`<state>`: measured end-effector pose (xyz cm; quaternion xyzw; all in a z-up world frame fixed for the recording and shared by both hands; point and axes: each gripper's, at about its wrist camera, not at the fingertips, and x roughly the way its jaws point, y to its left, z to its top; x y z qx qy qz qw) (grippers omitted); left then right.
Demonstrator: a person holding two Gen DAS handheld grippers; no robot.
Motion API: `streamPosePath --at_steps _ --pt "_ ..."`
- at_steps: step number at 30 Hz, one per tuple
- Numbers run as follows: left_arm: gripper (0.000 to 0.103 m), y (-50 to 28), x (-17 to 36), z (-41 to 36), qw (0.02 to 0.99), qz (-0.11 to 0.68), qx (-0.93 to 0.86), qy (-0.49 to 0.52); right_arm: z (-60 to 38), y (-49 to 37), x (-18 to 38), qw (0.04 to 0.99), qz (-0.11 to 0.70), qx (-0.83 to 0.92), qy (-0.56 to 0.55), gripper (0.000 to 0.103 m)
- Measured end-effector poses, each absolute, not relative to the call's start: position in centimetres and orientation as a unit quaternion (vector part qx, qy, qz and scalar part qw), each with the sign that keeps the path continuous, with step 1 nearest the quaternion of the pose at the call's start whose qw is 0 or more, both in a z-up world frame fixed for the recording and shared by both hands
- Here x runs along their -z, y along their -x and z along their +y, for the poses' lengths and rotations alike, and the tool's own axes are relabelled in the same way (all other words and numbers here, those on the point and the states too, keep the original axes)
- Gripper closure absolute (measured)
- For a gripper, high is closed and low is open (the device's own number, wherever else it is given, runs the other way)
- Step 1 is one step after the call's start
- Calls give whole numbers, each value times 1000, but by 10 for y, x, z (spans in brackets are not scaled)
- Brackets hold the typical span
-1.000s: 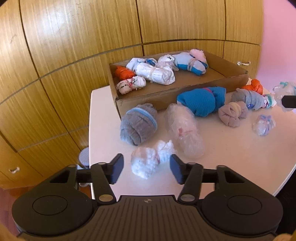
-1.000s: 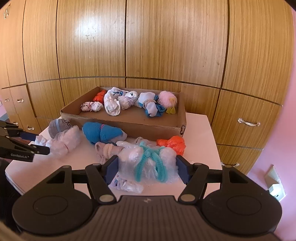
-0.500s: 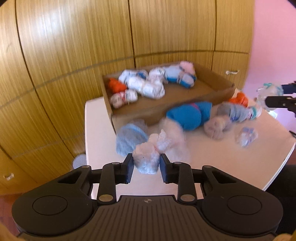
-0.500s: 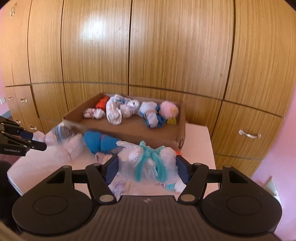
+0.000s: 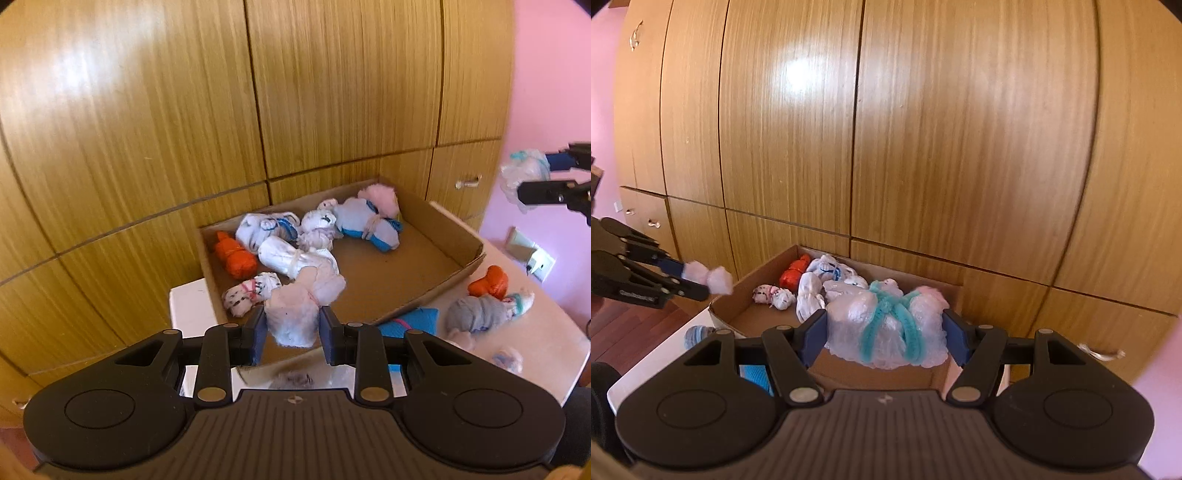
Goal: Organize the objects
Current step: 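Carry both held bundles into the tray and open both grippers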
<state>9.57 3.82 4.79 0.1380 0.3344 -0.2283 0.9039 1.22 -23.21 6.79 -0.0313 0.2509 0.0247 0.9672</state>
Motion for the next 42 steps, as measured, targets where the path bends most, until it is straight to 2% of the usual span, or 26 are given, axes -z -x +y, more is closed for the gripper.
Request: streamPosePath --at_steps 8,19,25,35,42 --pt "67 -142 -16 14 882 371 232 -176 -243 -82 -38 949 308 -68 17 41" --pt "66 -183 18 19 859 413 216 -212 -181 -149 8 913 379 -149 33 41" --pt "65 -193 24 23 858 418 220 -200 -158 -169 28 895 408 -171 55 41" --pt "64 -196 22 23 862 416 213 -198 -146 -176 32 891 412 -171 80 41" --pt "59 -189 15 28 868 415 204 -181 -145 -177 33 891 414 -169 82 39"
